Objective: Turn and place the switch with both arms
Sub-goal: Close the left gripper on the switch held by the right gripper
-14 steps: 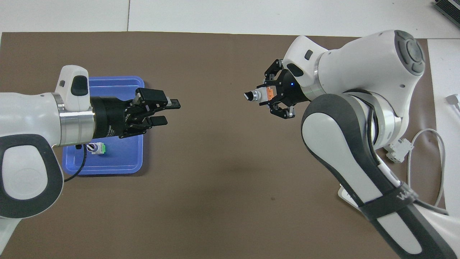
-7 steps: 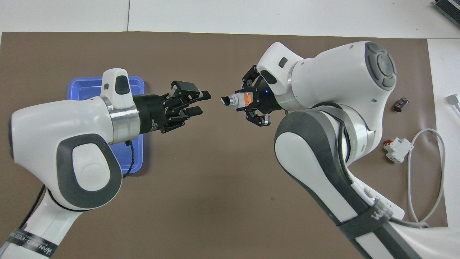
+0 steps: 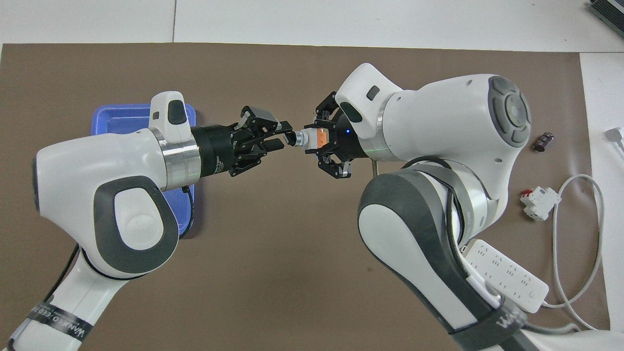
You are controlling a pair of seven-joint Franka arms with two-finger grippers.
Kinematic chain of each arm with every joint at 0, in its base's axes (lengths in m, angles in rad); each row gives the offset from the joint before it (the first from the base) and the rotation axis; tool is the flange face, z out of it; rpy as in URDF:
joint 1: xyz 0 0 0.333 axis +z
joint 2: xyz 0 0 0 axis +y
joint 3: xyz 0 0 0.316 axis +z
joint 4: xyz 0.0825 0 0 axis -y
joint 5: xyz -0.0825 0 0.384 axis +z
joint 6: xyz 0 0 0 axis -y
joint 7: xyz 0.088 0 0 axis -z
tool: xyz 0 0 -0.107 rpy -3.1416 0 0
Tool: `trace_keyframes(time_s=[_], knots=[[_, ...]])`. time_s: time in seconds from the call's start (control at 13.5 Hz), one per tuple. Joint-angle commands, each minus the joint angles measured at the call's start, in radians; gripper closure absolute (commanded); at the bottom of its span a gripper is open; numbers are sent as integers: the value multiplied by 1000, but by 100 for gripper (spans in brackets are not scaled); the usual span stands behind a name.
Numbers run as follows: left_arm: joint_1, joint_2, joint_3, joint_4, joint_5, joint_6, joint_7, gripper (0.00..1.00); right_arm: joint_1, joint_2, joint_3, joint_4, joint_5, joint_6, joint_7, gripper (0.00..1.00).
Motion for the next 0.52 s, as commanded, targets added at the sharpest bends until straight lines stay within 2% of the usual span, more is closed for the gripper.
trace_keyframes(time_s=[0.0,0.44], knots=[[9,18,5,48,-16,-61,-8,65,-6,-26,3,-33,34,23,10,100],[21,21,5,68,-16,-101,-5,74,-6,-26,2,-33,40,25,24,100]])
